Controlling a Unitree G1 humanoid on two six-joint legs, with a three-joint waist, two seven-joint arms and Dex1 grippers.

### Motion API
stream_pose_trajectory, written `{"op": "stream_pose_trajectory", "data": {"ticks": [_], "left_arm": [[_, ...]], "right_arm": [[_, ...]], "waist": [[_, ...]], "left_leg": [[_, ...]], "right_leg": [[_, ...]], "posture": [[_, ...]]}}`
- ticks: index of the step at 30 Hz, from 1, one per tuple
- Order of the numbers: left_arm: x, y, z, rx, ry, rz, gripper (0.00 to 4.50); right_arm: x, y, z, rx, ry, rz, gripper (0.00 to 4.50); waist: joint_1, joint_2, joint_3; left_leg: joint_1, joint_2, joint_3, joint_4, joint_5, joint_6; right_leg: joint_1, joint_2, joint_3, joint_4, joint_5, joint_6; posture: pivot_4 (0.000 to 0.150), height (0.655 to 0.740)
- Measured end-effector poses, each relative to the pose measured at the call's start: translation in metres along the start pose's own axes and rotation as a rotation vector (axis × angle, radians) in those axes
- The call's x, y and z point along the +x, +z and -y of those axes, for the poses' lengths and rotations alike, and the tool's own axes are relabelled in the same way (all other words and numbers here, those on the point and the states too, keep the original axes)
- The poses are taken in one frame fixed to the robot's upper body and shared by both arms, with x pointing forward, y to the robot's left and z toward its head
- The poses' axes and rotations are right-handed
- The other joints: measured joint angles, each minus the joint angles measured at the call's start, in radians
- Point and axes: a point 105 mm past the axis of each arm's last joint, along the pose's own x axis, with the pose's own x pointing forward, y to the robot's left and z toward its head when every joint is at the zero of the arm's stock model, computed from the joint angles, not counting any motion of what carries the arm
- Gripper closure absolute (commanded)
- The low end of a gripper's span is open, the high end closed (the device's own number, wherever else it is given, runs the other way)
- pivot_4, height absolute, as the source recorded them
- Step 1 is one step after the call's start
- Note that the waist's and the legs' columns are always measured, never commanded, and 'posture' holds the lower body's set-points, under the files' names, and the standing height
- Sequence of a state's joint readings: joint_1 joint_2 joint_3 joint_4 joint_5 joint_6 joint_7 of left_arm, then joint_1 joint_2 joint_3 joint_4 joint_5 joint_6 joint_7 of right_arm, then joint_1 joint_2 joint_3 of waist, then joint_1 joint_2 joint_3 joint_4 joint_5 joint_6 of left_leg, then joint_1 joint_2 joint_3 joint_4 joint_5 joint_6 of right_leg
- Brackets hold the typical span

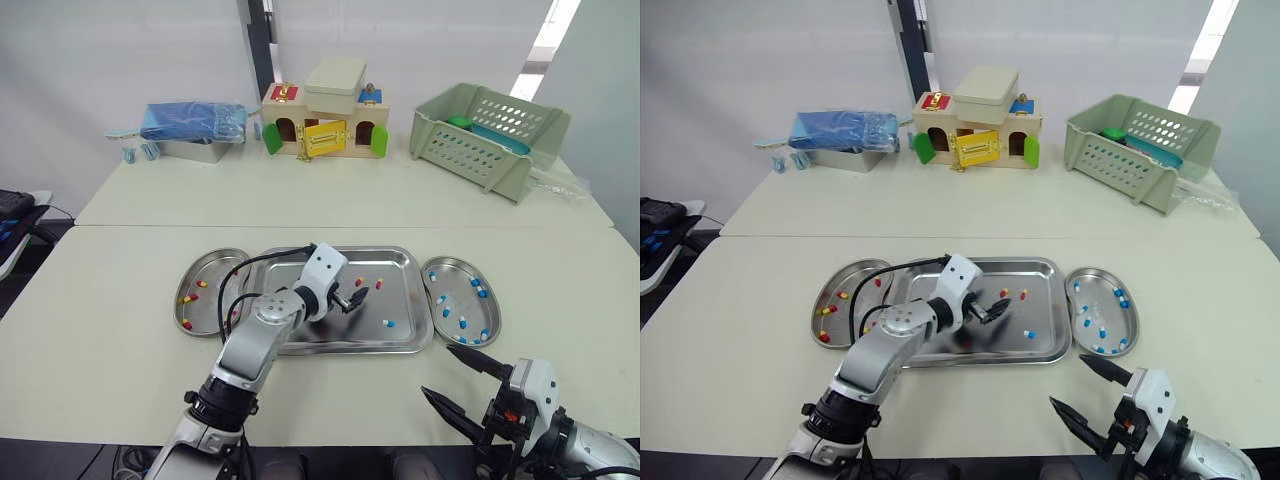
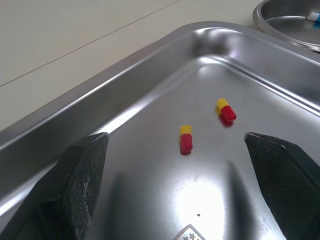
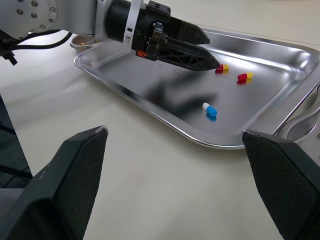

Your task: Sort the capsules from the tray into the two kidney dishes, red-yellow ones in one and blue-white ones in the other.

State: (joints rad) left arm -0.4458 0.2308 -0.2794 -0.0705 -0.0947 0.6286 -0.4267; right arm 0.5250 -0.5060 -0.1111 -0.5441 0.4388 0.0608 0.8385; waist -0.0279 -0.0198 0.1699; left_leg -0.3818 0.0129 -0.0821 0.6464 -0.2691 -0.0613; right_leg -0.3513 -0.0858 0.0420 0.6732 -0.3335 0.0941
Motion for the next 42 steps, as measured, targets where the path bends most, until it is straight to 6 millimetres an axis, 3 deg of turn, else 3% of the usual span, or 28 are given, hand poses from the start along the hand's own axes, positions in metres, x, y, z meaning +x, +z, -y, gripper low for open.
{"op": "stream_pose_trajectory", "data": {"ticks": [33, 37, 42], "left_arm": [[0.015, -0.005, 0.007, -0.015, -0.014, -0.091, 0.01], [0.016, -0.005, 0.007, -0.015, -0.014, -0.091, 0.93], [0.016, -0.005, 0.007, -0.014, -0.013, -0.091, 2.58]], "right_arm": [[0.006, -0.005, -0.006, 0.018, -0.016, -0.006, 0.00], [0.007, -0.004, -0.005, 0.014, -0.018, -0.003, 0.00], [0.007, -0.003, -0.006, 0.011, -0.018, -0.002, 0.00]], "waist": [[0.000, 0.000, 0.000], [0.000, 0.000, 0.000], [0.000, 0.000, 0.000]], "left_leg": [[0.000, 0.000, 0.000, 0.000, 0.000, 0.000], [0.000, 0.000, 0.000, 0.000, 0.000, 0.000], [0.000, 0.000, 0.000, 0.000, 0.000, 0.000]], "right_leg": [[0.000, 0.000, 0.000, 0.000, 0.000, 0.000], [0.000, 0.000, 0.000, 0.000, 0.000, 0.000], [0.000, 0.000, 0.000, 0.000, 0.000, 0.000]], "posture": [[0.150, 0.7400], [0.150, 0.7400], [0.150, 0.7400]]}}
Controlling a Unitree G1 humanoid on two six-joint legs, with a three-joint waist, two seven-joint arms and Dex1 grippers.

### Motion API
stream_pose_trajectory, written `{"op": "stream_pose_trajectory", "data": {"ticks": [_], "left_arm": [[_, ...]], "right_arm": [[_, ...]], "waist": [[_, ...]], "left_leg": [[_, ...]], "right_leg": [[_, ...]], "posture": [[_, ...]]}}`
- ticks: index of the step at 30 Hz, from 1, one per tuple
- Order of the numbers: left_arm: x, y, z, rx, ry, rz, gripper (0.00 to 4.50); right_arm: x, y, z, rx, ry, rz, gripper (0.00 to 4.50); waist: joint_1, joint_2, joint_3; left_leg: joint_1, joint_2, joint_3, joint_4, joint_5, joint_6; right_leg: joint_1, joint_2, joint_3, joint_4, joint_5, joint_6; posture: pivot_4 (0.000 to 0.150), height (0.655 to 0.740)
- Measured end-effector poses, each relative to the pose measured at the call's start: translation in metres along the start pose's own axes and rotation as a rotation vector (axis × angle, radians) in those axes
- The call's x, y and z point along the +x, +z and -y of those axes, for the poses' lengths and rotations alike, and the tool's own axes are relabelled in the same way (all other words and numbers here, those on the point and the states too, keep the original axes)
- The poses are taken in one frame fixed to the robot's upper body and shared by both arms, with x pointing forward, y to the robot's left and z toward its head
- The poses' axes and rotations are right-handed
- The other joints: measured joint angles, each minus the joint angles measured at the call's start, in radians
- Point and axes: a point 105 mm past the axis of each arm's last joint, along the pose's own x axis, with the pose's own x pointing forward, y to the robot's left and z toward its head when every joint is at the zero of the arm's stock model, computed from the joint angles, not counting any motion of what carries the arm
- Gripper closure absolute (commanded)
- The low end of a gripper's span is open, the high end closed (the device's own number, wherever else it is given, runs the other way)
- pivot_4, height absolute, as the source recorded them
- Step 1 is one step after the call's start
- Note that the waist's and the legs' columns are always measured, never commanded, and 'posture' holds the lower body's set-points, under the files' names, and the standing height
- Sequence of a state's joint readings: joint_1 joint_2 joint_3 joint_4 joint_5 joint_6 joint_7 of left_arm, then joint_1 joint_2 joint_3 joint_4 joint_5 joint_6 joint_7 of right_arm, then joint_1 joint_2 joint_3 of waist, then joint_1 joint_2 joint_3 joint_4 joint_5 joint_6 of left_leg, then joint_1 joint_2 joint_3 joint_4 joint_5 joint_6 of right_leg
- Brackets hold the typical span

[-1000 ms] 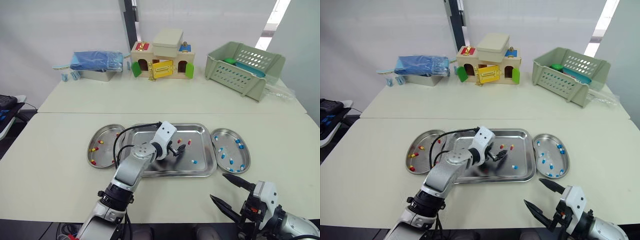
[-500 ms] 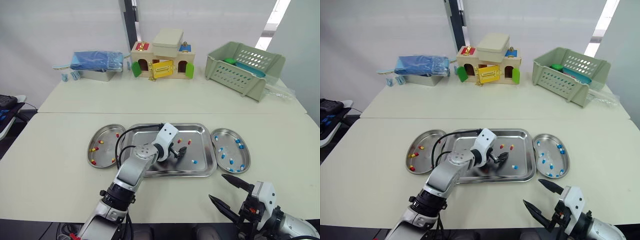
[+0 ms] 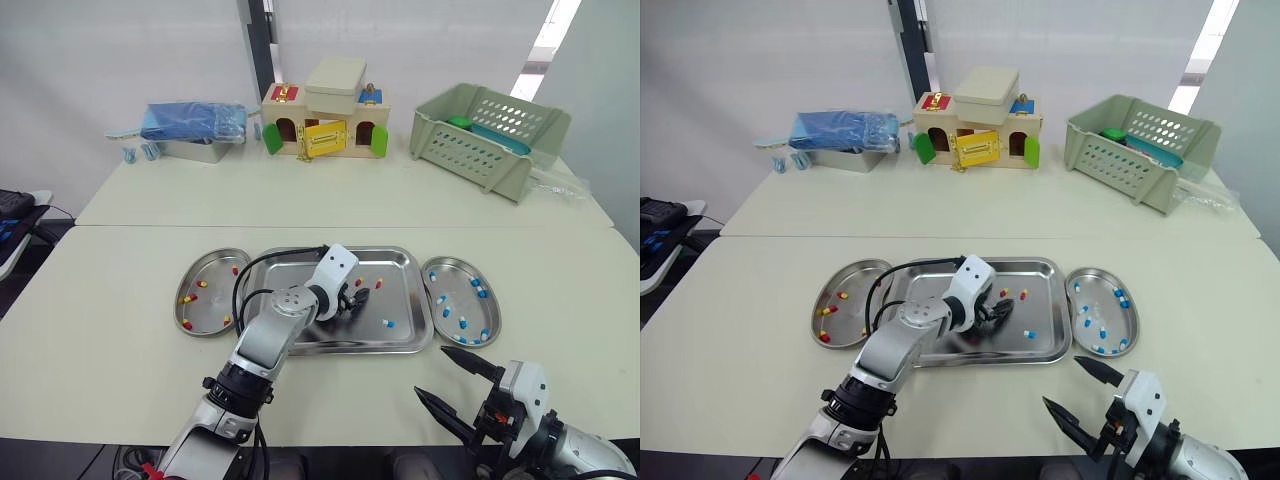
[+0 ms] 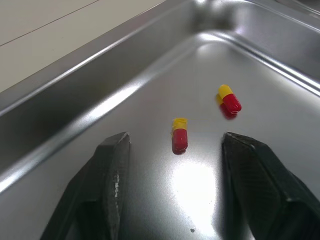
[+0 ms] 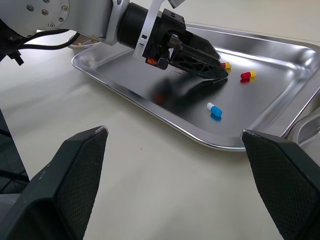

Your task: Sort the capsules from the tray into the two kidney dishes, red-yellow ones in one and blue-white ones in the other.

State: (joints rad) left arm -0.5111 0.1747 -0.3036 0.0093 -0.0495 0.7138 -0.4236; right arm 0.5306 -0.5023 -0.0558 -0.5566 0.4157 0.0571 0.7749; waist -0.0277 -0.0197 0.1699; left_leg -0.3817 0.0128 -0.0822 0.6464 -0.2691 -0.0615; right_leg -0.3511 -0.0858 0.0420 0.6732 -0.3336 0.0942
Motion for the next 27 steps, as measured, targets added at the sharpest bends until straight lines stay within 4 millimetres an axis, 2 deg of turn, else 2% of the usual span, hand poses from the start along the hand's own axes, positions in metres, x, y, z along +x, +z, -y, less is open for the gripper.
{"op": "stream_pose_trajectory", "data": {"ticks": [6, 19, 27], "left_arm": [[0.001, 0.000, 0.001, -0.002, -0.001, 0.001, 4.37], [0.000, 0.000, 0.001, -0.003, -0.002, 0.004, 4.44], [-0.013, 0.003, -0.015, -0.010, 0.019, 0.026, 4.44]], "right_arm": [[-0.001, -0.002, -0.001, 0.008, -0.001, -0.008, 0.00], [-0.001, -0.002, -0.002, 0.009, 0.008, -0.011, 0.00], [-0.001, 0.000, -0.002, -0.007, 0.035, -0.015, 0.00]], "waist": [[0.000, 0.000, 0.000], [0.000, 0.000, 0.000], [0.000, 0.000, 0.000]], "left_leg": [[0.000, 0.000, 0.000, 0.000, 0.000, 0.000], [0.000, 0.000, 0.000, 0.000, 0.000, 0.000], [0.000, 0.000, 0.000, 0.000, 0.000, 0.000]], "right_leg": [[0.000, 0.000, 0.000, 0.000, 0.000, 0.000], [0.000, 0.000, 0.000, 0.000, 0.000, 0.000], [0.000, 0.000, 0.000, 0.000, 0.000, 0.000]], "posture": [[0.150, 0.7400], [0.150, 0.7400], [0.150, 0.7400]]}}
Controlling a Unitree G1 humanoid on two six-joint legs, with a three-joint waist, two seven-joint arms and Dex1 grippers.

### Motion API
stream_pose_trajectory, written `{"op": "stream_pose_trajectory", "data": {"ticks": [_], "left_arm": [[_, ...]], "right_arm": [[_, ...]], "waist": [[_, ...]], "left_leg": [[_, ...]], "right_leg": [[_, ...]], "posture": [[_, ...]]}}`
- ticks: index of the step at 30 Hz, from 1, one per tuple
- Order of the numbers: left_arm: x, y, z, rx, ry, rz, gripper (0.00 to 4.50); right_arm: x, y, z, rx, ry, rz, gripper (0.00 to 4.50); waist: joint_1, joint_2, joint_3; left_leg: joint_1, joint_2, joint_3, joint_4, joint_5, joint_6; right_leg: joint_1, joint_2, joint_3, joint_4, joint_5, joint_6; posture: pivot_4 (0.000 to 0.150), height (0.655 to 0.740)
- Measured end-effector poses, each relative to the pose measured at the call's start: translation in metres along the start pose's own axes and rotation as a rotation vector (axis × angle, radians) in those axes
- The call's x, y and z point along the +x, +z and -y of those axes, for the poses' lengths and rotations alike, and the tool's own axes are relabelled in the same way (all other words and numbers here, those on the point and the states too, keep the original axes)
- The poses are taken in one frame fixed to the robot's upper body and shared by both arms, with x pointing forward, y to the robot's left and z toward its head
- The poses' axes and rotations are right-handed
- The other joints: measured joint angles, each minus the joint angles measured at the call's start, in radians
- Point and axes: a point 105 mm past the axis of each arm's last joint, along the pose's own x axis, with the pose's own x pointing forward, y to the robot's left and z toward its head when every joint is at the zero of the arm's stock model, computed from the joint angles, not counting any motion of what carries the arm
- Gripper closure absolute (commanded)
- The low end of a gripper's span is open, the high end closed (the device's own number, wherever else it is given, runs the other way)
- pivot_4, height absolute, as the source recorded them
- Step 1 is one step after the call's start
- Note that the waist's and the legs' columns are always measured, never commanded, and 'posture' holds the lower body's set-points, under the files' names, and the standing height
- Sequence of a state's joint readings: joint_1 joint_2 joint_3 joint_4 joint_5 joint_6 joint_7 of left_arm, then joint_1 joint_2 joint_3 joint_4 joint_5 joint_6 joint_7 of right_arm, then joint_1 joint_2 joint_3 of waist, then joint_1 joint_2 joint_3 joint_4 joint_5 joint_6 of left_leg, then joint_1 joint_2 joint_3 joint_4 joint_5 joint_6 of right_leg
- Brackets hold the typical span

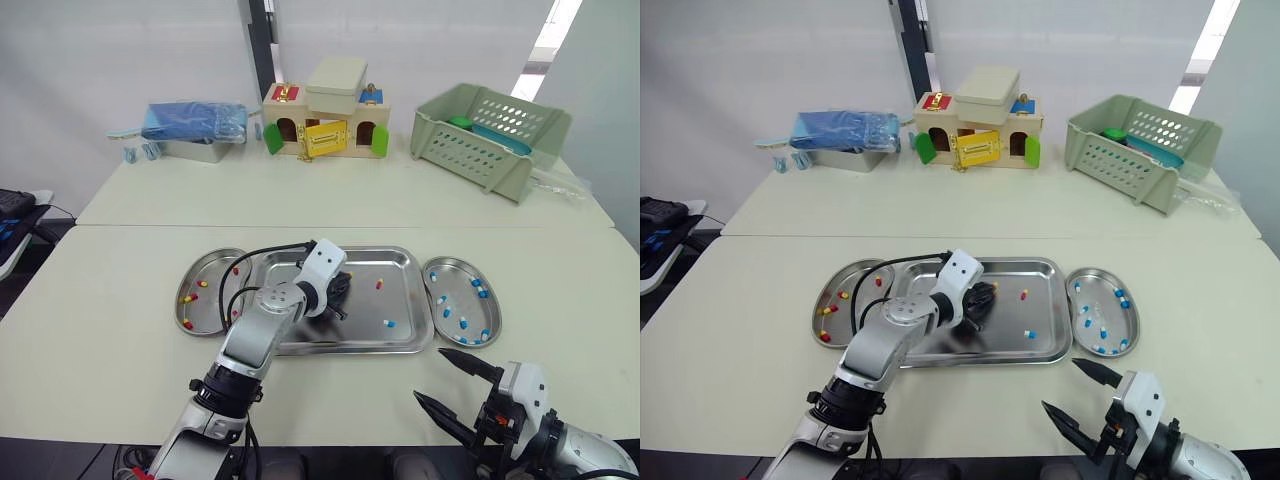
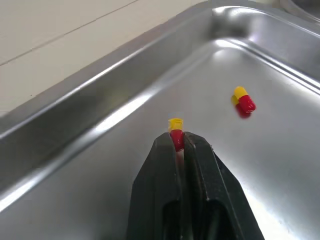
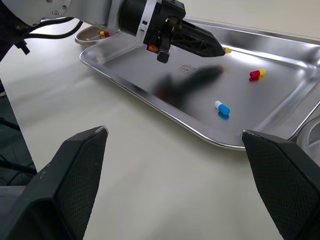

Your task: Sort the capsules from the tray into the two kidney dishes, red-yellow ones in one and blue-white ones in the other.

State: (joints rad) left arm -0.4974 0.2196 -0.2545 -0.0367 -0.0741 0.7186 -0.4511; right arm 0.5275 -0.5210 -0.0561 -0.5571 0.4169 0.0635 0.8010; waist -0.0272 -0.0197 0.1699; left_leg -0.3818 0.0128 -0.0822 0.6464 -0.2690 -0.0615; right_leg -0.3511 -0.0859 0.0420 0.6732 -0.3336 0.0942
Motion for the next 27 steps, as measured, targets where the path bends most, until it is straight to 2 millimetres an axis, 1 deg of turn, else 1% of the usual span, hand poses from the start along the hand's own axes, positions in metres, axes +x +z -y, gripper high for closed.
{"op": "stream_pose_trajectory", "data": {"ticks": [2, 4, 6, 10, 13, 17, 19, 22, 25, 27], "left_arm": [[-0.016, -0.001, -0.013, 0.004, -0.003, 0.006, 4.44], [-0.053, 0.013, -0.059, 0.017, 0.110, 0.055, 4.44], [-0.067, 0.015, -0.070, 0.013, 0.148, 0.063, 4.44], [-0.089, 0.006, -0.073, -0.057, 0.179, 0.050, 4.44], [-0.106, 0.006, -0.079, -0.081, 0.252, 0.054, 4.44], [-0.139, -0.001, -0.104, -0.158, 0.503, 0.061, 4.44], [-0.152, -0.007, -0.112, -0.186, 0.589, 0.050, 4.44], [-0.162, -0.019, -0.114, -0.233, 0.662, 0.032, 4.44], [-0.166, -0.031, -0.111, -0.262, 0.687, -0.003, 4.44], [-0.169, -0.035, -0.112, -0.275, 0.705, -0.012, 4.44]], "right_arm": [[0.003, 0.004, 0.001, -0.025, 0.028, 0.006, 0.00], [0.004, 0.002, 0.004, -0.035, 0.055, -0.003, 0.00], [0.005, 0.003, 0.005, -0.039, 0.064, 0.001, 0.00], [0.007, 0.003, 0.004, -0.049, 0.109, 0.002, 0.00], [0.008, 0.002, 0.002, -0.060, 0.157, -0.010, 0.00], [0.009, -0.003, 0.002, -0.066, 0.224, -0.029, 0.00], [0.010, -0.003, 0.005, -0.074, 0.238, -0.028, 0.00], [0.011, -0.003, 0.010, -0.080, 0.251, -0.024, 0.00], [0.012, -0.004, 0.012, -0.081, 0.261, -0.016, 0.00], [0.012, -0.003, 0.014, -0.082, 0.262, -0.011, 0.00]], "waist": [[-0.007, 0.000, 0.000], [-0.005, 0.000, 0.000], [-0.002, 0.000, 0.000], [0.002, 0.000, 0.000], [0.000, 0.000, 0.000], [-0.004, 0.000, 0.000], [-0.003, 0.000, 0.000], [-0.001, 0.000, 0.000], [0.000, -0.001, 0.000], [0.000, -0.001, 0.000]], "left_leg": [[0.000, 0.000, 0.000, -0.001, 0.000, 0.000], [0.000, 0.001, -0.001, -0.001, 0.000, 0.000], [0.000, 0.000, 0.000, 0.000, 0.000, 0.000], [0.000, 0.000, -0.001, 0.000, 0.000, 0.000], [0.000, 0.000, -0.001, 0.000, 0.000, 0.000], [0.001, 0.000, -0.001, 0.000, 0.000, 0.000], [0.000, 0.000, -0.001, 0.000, 0.000, 0.000], [0.000, 0.000, -0.001, 0.000, 0.000, 0.000], [0.000, 0.000, -0.001, 0.000, 0.000, 0.000], [0.000, 0.000, -0.001, 0.000, 0.000, 0.000]], "right_leg": [[-0.001, 0.000, 0.000, 0.000, 0.000, 0.000], [-0.001, 0.001, 0.000, 0.001, 0.000, 0.000], [0.000, 0.000, 0.000, 0.000, 0.000, 0.000], [0.000, -0.001, -0.001, 0.000, 0.000, 0.000], [0.000, -0.001, -0.001, 0.000, 0.000, 0.000], [0.000, 0.000, 0.000, 0.000, 0.000, 0.000], [0.000, 0.000, -0.001, 0.000, 0.000, 0.000], [0.000, -0.001, 0.000, 0.000, 0.000, 0.000], [0.000, -0.001, -0.001, 0.000, 0.000, 0.000], [0.000, -0.001, -0.001, 0.000, 0.000, 0.000]], "posture": [[0.150, 0.7400], [0.150, 0.7400], [0.150, 0.7400], [0.150, 0.7400], [0.150, 0.7400], [0.150, 0.7400], [0.150, 0.7400], [0.150, 0.7400], [0.150, 0.7400], [0.150, 0.7400]]}}
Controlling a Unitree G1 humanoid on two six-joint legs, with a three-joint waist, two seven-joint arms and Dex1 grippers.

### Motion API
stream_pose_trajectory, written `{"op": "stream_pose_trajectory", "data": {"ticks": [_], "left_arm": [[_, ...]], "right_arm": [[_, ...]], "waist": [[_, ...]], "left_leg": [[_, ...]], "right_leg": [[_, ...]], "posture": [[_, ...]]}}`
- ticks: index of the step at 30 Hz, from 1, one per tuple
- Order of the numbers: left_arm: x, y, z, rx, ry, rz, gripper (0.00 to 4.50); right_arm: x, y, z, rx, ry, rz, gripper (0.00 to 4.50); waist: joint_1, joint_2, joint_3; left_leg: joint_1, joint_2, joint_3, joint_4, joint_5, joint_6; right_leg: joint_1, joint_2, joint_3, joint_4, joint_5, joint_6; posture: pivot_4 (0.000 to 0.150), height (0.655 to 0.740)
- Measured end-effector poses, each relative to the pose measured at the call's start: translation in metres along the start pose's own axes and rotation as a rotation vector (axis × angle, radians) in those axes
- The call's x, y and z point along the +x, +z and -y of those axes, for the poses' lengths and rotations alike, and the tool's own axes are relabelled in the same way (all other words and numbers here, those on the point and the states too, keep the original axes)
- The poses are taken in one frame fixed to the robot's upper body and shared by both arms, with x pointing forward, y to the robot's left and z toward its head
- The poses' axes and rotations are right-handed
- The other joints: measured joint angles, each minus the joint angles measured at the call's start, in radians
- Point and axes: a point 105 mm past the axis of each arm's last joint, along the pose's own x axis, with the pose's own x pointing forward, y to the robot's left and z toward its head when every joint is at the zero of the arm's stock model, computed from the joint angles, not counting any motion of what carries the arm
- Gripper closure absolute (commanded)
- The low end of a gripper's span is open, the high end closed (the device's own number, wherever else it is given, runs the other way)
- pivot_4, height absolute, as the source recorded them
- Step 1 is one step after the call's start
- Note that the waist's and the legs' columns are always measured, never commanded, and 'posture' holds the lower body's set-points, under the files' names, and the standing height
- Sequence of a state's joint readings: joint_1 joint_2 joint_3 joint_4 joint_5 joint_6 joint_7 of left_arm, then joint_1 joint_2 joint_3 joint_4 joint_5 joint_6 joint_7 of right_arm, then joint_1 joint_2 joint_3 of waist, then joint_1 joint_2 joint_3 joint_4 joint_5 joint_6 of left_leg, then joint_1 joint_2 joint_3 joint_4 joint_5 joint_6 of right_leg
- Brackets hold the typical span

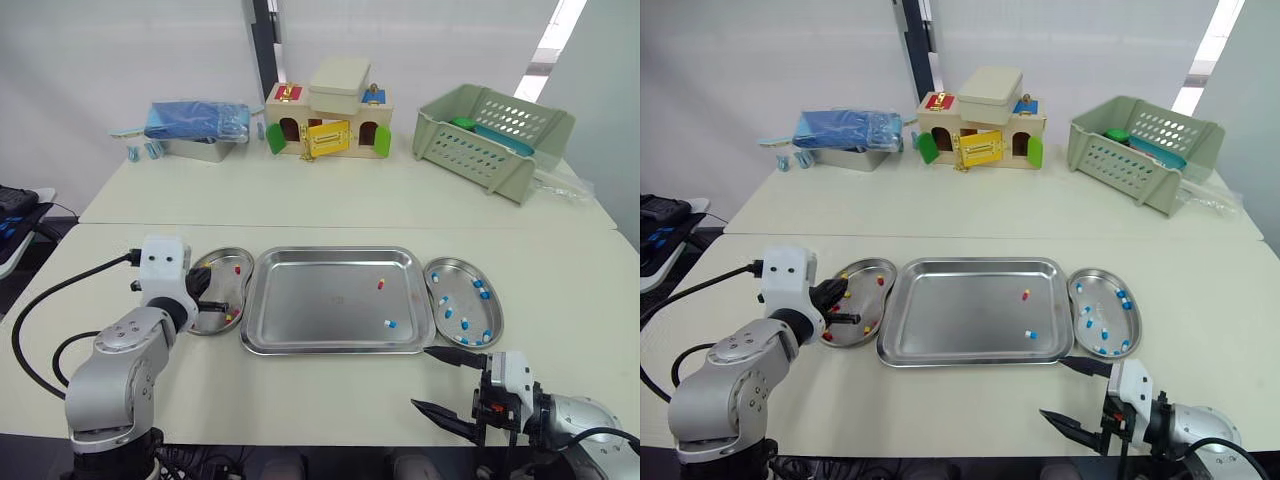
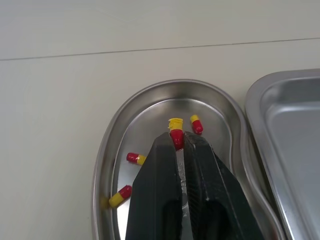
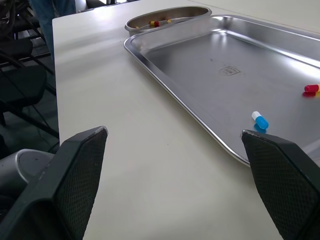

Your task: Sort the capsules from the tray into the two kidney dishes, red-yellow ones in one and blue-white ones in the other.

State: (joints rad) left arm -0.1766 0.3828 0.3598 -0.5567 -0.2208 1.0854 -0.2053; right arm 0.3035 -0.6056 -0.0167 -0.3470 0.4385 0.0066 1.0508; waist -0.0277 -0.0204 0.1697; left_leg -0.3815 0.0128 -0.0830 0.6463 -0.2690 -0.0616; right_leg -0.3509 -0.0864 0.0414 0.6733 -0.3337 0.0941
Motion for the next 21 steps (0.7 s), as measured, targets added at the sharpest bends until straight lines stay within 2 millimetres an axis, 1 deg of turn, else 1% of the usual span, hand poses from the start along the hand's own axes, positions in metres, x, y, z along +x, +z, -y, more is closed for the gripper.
{"op": "stream_pose_trajectory", "data": {"ticks": [10, 12, 13, 21], "left_arm": [[-0.001, -0.003, -0.001, -0.010, 0.001, -0.007, 4.44], [-0.001, -0.003, -0.001, -0.011, -0.003, -0.008, 3.92], [-0.001, -0.003, -0.001, -0.012, -0.004, -0.008, 3.72], [0.000, -0.005, -0.002, -0.012, -0.008, -0.019, 1.10]], "right_arm": [[-0.002, -0.006, 0.002, 0.012, 0.009, 0.001, 0.00], [-0.003, -0.007, 0.003, 0.012, 0.009, 0.001, 0.00], [-0.003, -0.008, 0.003, 0.011, 0.008, 0.002, 0.00], [-0.005, -0.011, 0.003, 0.006, 0.003, 0.015, 0.00]], "waist": [[0.000, 0.000, 0.000], [0.000, 0.000, 0.000], [0.000, 0.000, 0.000], [0.000, 0.000, 0.000]], "left_leg": [[0.000, 0.000, 0.000, 0.000, 0.000, 0.000], [0.000, 0.000, 0.000, 0.000, 0.000, 0.000], [0.000, 0.000, 0.000, 0.000, 0.000, 0.000], [0.000, 0.000, 0.000, 0.000, 0.000, 0.000]], "right_leg": [[0.000, 0.000, 0.000, 0.000, 0.000, 0.000], [0.000, 0.000, 0.000, 0.000, 0.000, 0.000], [0.000, 0.000, 0.000, 0.000, 0.000, 0.000], [0.000, 0.000, 0.000, 0.000, 0.000, 0.000]], "posture": [[0.150, 0.7400], [0.150, 0.7400], [0.150, 0.7400], [0.150, 0.7400]]}}
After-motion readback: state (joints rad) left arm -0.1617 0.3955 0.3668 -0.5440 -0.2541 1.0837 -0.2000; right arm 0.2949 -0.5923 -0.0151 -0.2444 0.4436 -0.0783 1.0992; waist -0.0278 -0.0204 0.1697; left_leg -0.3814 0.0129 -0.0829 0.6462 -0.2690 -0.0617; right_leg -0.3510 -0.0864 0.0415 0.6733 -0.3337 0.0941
